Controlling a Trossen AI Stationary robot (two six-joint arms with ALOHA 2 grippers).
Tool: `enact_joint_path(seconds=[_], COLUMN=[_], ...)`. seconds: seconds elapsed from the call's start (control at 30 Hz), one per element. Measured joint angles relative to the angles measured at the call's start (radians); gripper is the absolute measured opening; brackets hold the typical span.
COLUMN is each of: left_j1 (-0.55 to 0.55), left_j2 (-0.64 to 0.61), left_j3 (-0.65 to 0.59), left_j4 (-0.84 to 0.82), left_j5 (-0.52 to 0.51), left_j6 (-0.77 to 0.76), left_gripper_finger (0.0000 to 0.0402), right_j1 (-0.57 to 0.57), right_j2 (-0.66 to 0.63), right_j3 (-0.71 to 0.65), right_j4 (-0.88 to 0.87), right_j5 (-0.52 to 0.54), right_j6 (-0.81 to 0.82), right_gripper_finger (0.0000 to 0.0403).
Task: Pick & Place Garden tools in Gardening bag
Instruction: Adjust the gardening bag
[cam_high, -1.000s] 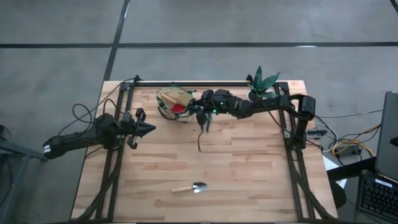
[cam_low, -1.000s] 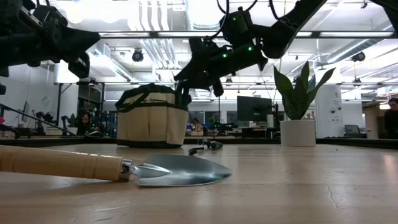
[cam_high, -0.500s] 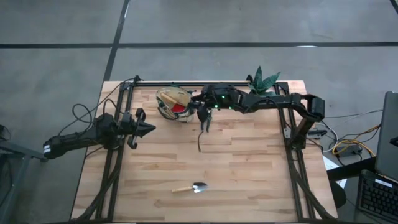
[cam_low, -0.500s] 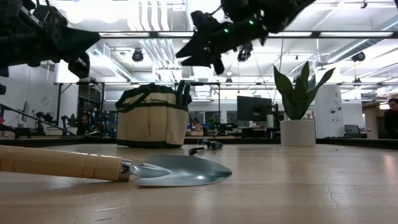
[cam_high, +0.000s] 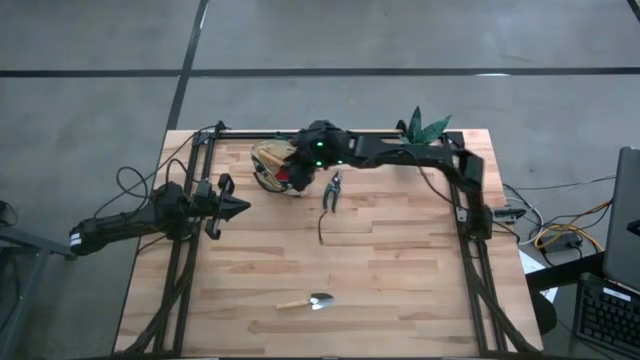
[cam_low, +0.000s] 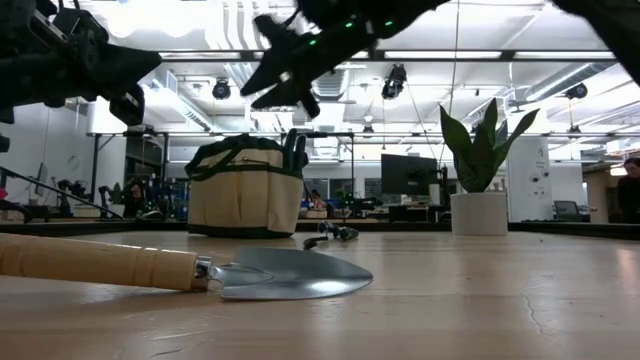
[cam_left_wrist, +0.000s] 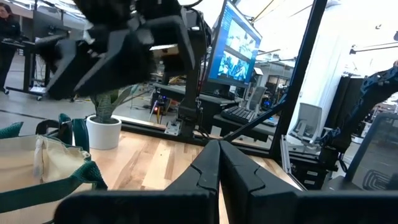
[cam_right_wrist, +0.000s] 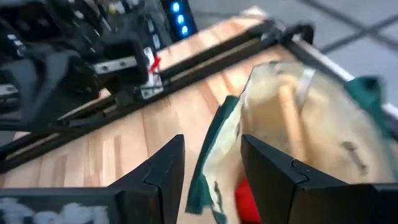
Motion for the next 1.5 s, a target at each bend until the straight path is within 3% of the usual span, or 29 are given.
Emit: enact_joint_path(seconds=[0.27, 0.53, 0.87, 1.3, 1.5], left_j1=[0.0, 0.0, 0.0, 0.0, 0.0], left_j2=[0.0, 0.001, 0.002, 0.001, 0.001], left_j3=[0.0, 0.0, 0.0, 0.0, 0.0], left_j4=[-0.004, -0.008, -0.017, -0.018, -0.018], left_j5=[0.0, 0.0, 0.0, 0.0, 0.0], left_j6=[0.0, 0.0, 0.0, 0.0, 0.0], left_gripper_finger=[0.001, 0.001, 0.001, 0.001, 0.001], right_j1=[0.003, 0.007, 0.014, 0.023, 0.028], right_j2=[0.217, 0.38, 0.402, 0.404, 0.402], right_j3=[0.341, 0.607, 0.596, 0.596, 0.596], right_j4=[-0.244, -0.441, -0.463, -0.538, -0.595], right_j5=[-0.078, -0.077, -0.073, -0.021, -0.022], right_j6=[0.019, 0.012, -0.004, -0.086, -0.143], right_gripper_finger=[0.0155, 0.0149, 0.012, 0.0019, 0.0009])
